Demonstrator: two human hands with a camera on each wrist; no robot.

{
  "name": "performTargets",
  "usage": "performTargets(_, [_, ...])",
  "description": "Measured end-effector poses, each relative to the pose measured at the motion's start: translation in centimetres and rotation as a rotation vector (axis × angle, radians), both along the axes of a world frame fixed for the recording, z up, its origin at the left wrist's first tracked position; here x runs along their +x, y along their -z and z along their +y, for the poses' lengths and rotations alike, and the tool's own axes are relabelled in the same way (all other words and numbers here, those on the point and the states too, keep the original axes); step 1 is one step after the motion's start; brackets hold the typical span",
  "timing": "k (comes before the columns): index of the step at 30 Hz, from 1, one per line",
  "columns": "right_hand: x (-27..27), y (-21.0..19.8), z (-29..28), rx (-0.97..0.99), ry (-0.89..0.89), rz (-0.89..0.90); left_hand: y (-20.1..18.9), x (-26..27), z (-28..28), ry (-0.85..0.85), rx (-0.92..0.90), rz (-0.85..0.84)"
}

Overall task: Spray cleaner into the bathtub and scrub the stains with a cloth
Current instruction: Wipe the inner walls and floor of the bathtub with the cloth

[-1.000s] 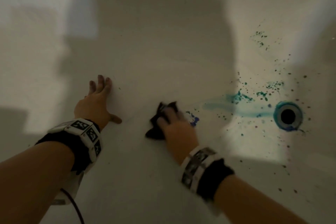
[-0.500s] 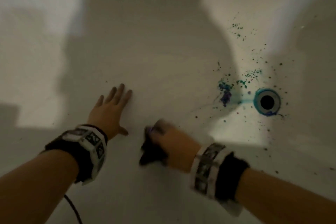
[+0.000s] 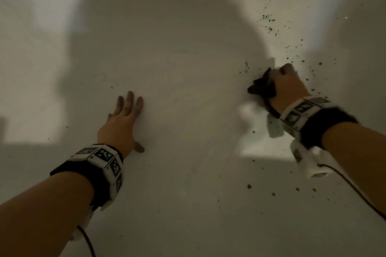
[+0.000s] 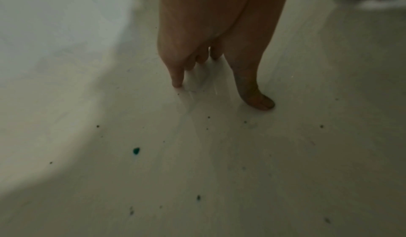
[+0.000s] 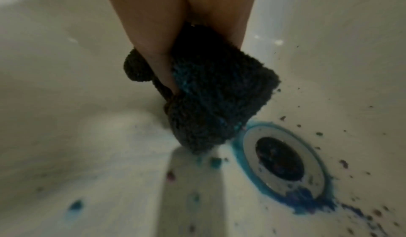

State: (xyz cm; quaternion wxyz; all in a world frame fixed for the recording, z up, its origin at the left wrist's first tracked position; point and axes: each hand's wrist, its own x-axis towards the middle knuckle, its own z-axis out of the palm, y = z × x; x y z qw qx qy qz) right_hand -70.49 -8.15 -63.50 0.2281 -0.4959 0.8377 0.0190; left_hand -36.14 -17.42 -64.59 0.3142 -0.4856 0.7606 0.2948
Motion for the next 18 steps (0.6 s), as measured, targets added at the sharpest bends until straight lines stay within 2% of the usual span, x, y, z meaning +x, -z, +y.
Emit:
performTargets(2, [0.8, -1.8, 0.5, -0.007, -0.013, -0.049, 0.0, 0.0, 0.0, -0.001, -0.002, -0.008])
performTargets(4, [4.5, -4.0, 1.3, -0.010, -0.101, -0.284, -0.1, -0.1, 0.0, 0.003, -0.003, -0.020])
performTargets(7, [11.4, -6.1, 4.1, 0.095, -0.404, -0.683, -0.2, -0.3, 0.0, 0.002, -0.008, -0.021])
performTargets(10, [17.4, -6.2, 7.2, 0.260, -0.678, -0.834, -0.1, -0.2, 0.0, 0.008, -0.027, -0.010])
performTargets(12, [19.2, -5.4, 8.1, 0.336, -0.804, -0.831, 0.0, 0.0, 0.0, 0.004, -0.029, -0.003])
performTargets(14, [18.8, -3.6, 7.7, 0.448, -0.815, -0.726, 0.1, 0.2, 0.0, -0.010, -0.028, 0.009])
performTargets(16, [17.1, -2.2, 6.8, 0.483, -0.669, -0.583, 0.1, 0.2, 0.0, -0.019, -0.021, 0.015])
performTargets(18, [14.8, -1.2, 5.9, 0.412, -0.510, -0.494, 0.1, 0.2, 0.0, -0.019, -0.015, 0.012])
